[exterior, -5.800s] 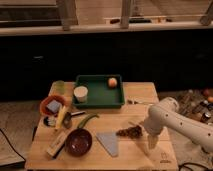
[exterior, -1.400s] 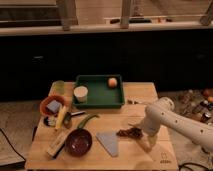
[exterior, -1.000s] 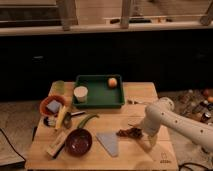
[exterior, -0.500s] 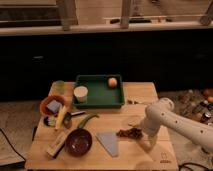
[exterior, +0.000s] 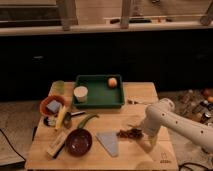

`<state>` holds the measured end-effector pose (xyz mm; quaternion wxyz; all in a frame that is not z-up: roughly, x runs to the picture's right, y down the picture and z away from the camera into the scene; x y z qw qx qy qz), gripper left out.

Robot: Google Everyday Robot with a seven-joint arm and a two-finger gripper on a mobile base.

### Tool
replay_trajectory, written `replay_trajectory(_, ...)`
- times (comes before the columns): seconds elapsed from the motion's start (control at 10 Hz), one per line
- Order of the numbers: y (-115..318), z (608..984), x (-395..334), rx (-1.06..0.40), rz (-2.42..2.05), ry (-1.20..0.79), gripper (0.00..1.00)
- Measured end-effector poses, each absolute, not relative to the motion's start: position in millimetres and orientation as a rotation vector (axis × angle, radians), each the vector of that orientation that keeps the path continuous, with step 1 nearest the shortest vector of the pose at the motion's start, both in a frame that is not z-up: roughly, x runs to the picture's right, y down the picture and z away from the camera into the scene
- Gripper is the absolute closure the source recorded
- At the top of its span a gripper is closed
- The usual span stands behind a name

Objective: Place grapes in purple bowl

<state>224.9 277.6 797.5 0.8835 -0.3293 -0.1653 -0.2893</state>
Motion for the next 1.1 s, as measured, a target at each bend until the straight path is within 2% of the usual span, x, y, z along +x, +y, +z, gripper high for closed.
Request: replay_trajectory(1.1,280.6,795.3,226.1,-0.685,-0.637,-0.367,0.2)
